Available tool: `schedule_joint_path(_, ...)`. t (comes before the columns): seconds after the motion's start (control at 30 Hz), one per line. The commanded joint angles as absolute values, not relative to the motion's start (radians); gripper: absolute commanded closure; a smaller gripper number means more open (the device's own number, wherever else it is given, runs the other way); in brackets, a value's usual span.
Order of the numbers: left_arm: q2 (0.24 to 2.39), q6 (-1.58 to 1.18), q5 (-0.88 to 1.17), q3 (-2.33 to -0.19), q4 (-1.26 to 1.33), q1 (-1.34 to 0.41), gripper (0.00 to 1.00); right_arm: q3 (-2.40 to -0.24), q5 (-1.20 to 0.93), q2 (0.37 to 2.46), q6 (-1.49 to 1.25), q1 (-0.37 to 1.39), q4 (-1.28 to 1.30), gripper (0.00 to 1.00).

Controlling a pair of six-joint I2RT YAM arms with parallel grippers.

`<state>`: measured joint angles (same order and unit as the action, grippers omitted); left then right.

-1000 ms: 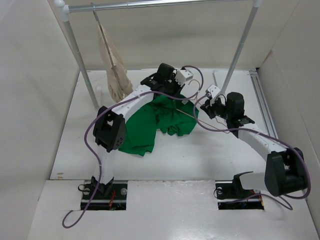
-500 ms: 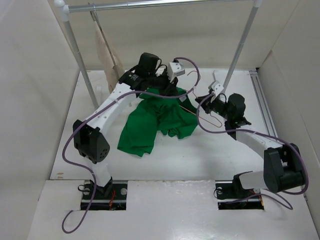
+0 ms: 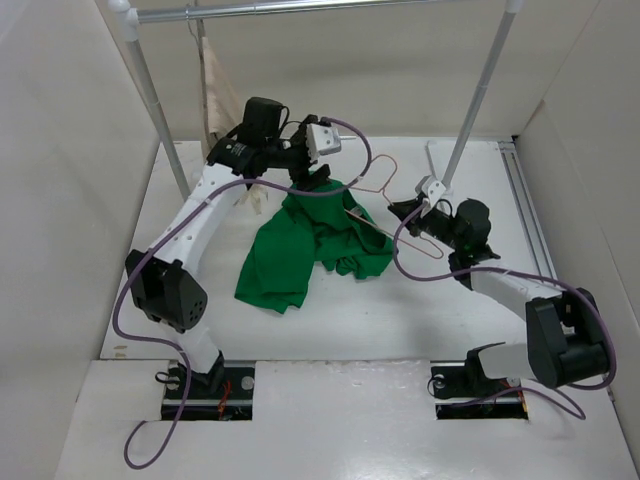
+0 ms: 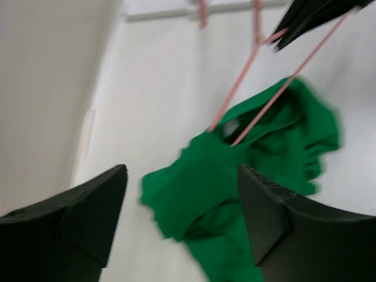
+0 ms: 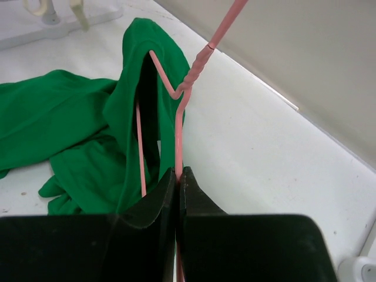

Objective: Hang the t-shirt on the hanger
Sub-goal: Place tshirt on hanger

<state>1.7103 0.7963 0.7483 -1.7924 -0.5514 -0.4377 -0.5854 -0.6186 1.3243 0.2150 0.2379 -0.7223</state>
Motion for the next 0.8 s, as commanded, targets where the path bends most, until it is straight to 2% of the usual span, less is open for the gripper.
schedule_joint_path(0.0,1.735,1.083,0.58,-1.712,-0.483,-0.437,0.24,-0.589,-0.672,1.36,0.235,0.247,-0.873,1.0)
schedule_joint_path(0.17,1.883,1.201,0.528,-1.769,-0.509,-0.437,0.22,-0.589,-0.709,1.43,0.225,0.247,-0.896,1.0)
schedule_joint_path(0.33,2.029,1.296,0.604,-1.885,-0.6,-0.437,0.23,-0.618,-0.732,1.462,0.225,0.256,-0.89,1.0)
schedule_joint_path(0.4,2.072,1.371,0.655,-1.931,-0.724,-0.427,0.26,-0.63,-0.732,1.462,0.225,0.256,-0.87,1.0)
schedule_joint_path(0.53,2.177,1.462,0.699,-2.054,-0.952,-0.417,0.42,-0.664,-0.732,1.471,0.247,0.256,-0.827,1.0)
schedule_joint_path(0.57,2.201,1.474,0.699,-2.065,-0.971,-0.417,0.6,-0.664,-0.741,1.482,0.247,0.256,-0.827,1.0)
schedule_joint_path(0.67,2.21,1.485,0.719,-2.065,-1.002,-0.417,0.82,-0.686,-0.75,1.511,0.247,0.256,-0.827,1.0)
schedule_joint_path(0.7,2.21,1.485,0.738,-2.065,-1.002,-0.417,0.86,-0.696,-0.75,1.525,0.238,0.256,-0.827,1.0)
schedule_joint_path(0.77,2.183,1.485,0.817,-2.054,-1.002,-0.417,0.87,-0.706,-0.75,1.537,0.238,0.256,-0.827,1.0)
